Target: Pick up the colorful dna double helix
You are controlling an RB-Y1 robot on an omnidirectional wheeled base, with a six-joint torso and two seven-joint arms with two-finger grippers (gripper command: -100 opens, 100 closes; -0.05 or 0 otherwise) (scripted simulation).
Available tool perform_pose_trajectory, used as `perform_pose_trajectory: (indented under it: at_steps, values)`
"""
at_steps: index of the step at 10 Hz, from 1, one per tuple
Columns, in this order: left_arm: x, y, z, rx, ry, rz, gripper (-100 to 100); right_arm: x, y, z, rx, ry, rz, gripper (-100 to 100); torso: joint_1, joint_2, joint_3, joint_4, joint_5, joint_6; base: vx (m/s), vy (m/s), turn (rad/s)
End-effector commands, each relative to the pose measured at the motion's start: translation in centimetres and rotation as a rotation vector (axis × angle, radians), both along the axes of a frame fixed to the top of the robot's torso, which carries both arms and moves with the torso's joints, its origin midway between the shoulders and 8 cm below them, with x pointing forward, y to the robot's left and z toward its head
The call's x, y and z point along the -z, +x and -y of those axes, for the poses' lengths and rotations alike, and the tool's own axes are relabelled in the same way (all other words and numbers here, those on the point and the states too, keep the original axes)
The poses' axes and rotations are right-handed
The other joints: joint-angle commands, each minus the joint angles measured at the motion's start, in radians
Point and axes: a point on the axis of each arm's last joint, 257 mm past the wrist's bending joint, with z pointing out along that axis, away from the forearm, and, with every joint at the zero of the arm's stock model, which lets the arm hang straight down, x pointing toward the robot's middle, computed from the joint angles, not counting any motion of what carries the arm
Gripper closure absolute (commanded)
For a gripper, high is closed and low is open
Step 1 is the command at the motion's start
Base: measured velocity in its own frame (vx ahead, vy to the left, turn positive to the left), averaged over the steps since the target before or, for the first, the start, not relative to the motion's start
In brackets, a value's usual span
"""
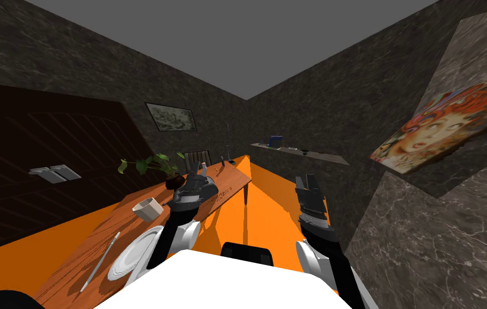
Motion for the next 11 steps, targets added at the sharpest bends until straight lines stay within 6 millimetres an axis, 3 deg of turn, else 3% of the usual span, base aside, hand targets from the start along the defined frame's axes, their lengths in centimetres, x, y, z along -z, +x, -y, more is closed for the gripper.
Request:
perform_pose_trajectory:
  at_steps: [1,5,6,10,11]
  values:
    - [0.6,0.5,0.2,0.017,0.021,-0.025,-100,0.0,0.0,0.0,0.000,0.000,0.000,0,0.000,0.000,0.000,0.000,0.000,0.000,0.002,-0.003,-0.016]
    - [3.7,2.9,-0.3,0.053,0.033,-0.142,-100,0.0,0.0,0.0,0.000,0.000,0.000,0,0.000,-0.001,-0.001,0.000,0.000,0.000,0.014,-0.009,-0.033]
    - [3.7,2.9,-0.3,0.053,0.033,-0.142,-100,0.0,0.0,0.0,0.000,0.000,0.000,0,-0.001,-0.001,-0.001,0.000,0.000,0.000,0.013,-0.010,-0.018]
    - [7.3,5.2,-1.8,0.059,-0.010,-0.266,-100,0.0,0.0,0.0,0.000,0.000,0.000,0,-0.001,-0.001,-0.001,0.000,0.000,0.000,0.011,-0.013,-0.041]
    - [7.4,5.3,-1.8,0.059,-0.011,-0.268,-100,0.0,0.0,0.0,0.000,0.000,0.000,0,-0.001,-0.001,-0.001,0.000,0.000,0.000,0.010,-0.010,-0.026]
